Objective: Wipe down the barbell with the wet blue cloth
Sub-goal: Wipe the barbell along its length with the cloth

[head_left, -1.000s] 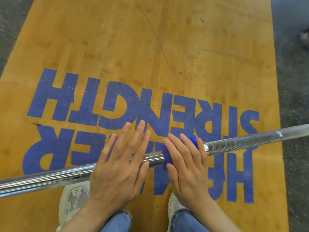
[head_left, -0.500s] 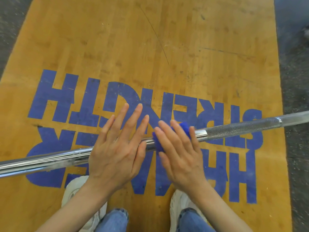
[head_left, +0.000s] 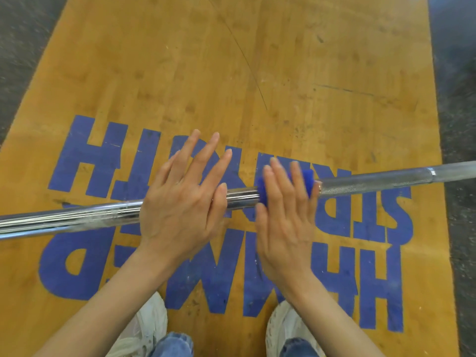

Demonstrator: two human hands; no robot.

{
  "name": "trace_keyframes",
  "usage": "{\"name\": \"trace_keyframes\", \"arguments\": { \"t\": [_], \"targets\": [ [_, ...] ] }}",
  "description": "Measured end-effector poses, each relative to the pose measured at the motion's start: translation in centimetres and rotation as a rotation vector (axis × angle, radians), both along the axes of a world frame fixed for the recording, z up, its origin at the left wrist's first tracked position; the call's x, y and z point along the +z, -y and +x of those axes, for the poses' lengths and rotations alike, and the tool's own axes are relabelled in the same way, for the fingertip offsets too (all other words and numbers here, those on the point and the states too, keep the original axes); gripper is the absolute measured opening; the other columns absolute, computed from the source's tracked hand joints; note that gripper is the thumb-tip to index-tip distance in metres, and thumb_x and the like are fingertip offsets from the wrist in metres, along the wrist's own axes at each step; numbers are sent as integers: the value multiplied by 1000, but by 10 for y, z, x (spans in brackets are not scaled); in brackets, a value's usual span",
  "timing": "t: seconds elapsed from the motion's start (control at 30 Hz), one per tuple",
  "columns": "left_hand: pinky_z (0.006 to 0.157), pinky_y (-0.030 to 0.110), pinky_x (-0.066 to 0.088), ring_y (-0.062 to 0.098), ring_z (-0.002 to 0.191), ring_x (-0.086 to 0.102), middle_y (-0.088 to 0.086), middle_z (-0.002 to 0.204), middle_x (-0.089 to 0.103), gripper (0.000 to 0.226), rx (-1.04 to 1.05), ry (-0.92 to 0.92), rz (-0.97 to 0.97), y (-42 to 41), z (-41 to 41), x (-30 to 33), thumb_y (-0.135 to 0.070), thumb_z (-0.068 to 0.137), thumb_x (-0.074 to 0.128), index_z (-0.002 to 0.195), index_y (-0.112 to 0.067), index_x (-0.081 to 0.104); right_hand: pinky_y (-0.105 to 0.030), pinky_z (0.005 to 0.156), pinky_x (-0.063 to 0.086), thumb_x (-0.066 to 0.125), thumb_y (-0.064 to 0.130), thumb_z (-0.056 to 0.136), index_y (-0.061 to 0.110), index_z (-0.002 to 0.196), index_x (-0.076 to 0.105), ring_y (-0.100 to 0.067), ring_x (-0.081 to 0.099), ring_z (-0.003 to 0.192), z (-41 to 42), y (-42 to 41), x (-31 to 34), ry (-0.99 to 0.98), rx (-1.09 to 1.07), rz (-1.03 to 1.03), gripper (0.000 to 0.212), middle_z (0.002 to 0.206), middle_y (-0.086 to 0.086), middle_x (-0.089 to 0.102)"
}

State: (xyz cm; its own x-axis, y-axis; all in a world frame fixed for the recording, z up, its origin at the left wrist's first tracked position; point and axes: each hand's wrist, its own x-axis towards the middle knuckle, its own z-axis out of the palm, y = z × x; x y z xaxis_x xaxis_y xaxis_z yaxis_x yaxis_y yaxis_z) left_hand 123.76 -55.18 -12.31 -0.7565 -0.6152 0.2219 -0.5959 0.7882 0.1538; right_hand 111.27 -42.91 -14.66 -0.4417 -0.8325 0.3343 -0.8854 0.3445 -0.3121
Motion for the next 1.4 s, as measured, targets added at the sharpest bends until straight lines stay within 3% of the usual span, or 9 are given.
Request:
{"name": "trace_keyframes", "arguments": {
  "t": [0.1, 0.2, 0.27, 0.4, 0.67, 0.9, 1.03, 1.2, 1.4],
  "targets": [
    [122, 44, 15, 31, 154, 22, 11, 160, 38, 56, -5, -73, 28, 6, 2, 7, -30, 108, 19, 148, -9, 51, -48, 126, 7, 27, 25, 109, 13, 153, 33, -26, 24, 153, -2, 8, -3, -57, 129, 19, 45, 160, -5, 36],
    [126, 46, 6, 30, 155, 17, 10, 163, 33, 55, 55, -85, 17, -1, 23, 6, -29, 107, 20, 152, -8, 44, -52, 126, 9, 29, 23, 109, 13, 155, 31, -27, 19, 154, -17, 2, -6, -28, -38, 7, 47, 162, -5, 32],
    [127, 46, 4, 28, 156, 13, 10, 165, 28, 55, 95, -61, 17, -6, 34, -4, -27, 105, 27, 155, -7, 37, -52, 126, 7, 32, 21, 107, 10, 153, 35, -30, 20, 154, -4, 16, -2, 18, -77, -10, 48, 161, -6, 34],
    [126, 40, 3, 26, 156, 13, 9, 166, 27, 58, 115, -44, -13, 3, 32, -17, -27, 103, 32, 158, -9, 32, -49, 126, 9, 27, 24, 109, 11, 150, 43, -27, 29, 151, 9, 44, 4, -32, 189, 20, 47, 158, -4, 42],
    [123, 36, 10, 25, 153, 24, 1, 163, 34, 55, 119, -119, 10, 13, 25, -18, -26, 101, 37, 154, -13, 41, -52, 125, 11, 23, 26, 110, 9, 153, 38, -28, 23, 153, -9, 57, 2, -44, 12, -23, 48, 161, -5, 35],
    [123, 34, 7, 25, 151, 27, 1, 162, 35, 53, 124, -104, -3, 18, 22, -18, -30, 102, 37, 152, -14, 45, -49, 126, 0, 21, 31, 111, 14, 161, 8, -24, 6, 156, 6, 41, -15, -98, 125, 6, 55, 169, -1, 11],
    [122, 35, 11, 25, 151, 27, 1, 163, 35, 53, 124, -82, -10, 24, 19, -18, -30, 102, 39, 153, -15, 44, -49, 126, 3, 24, 34, 110, 6, 154, 36, -31, 15, 154, -3, 84, -2, -86, -13, -44, 53, 163, -13, 29],
    [120, 37, 16, 25, 150, 29, 1, 162, 37, 53, 128, -90, -16, 32, 15, -19, -29, 102, 40, 152, -14, 46, -46, 126, 0, 24, 33, 111, 12, 158, 20, -23, 8, 156, 2, 58, -15, -131, 172, 18, 52, 163, -8, 23],
    [119, 38, 17, 25, 148, 31, 1, 161, 39, 52, 127, -98, -10, 47, 7, -18, -28, 101, 42, 150, -13, 48, -50, 126, 9, 27, 27, 111, 14, 148, 40, -31, 28, 149, -6, 99, -9, -96, 103, -99, 42, 157, -8, 40]
  ]
}}
